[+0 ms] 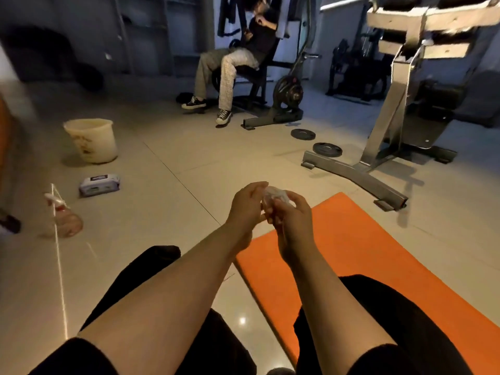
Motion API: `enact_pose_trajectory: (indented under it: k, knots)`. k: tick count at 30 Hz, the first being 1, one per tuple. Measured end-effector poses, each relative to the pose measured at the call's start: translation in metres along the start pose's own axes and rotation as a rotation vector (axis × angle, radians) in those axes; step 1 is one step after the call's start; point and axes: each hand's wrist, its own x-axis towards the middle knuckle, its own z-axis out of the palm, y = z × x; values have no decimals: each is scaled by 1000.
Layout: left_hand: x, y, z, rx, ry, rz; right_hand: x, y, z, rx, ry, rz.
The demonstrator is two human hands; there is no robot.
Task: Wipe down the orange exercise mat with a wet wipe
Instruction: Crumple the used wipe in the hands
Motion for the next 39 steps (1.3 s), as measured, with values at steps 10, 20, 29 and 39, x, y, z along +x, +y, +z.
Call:
enact_pose_trajectory:
  k: [10,20,29,39]
  knots:
    - [-24,63,-116,-16,51,9,-17,-28,109,-169,-238,-65]
    - [16,59,-203,-179,382,30,13,27,206,-249,-484,-31]
    - [86,30,-273,-46,578,-80,80,91,284,-383,-476,368]
    - [132,-22,-380,53,713,-271,123,187,356,-530,-690,671]
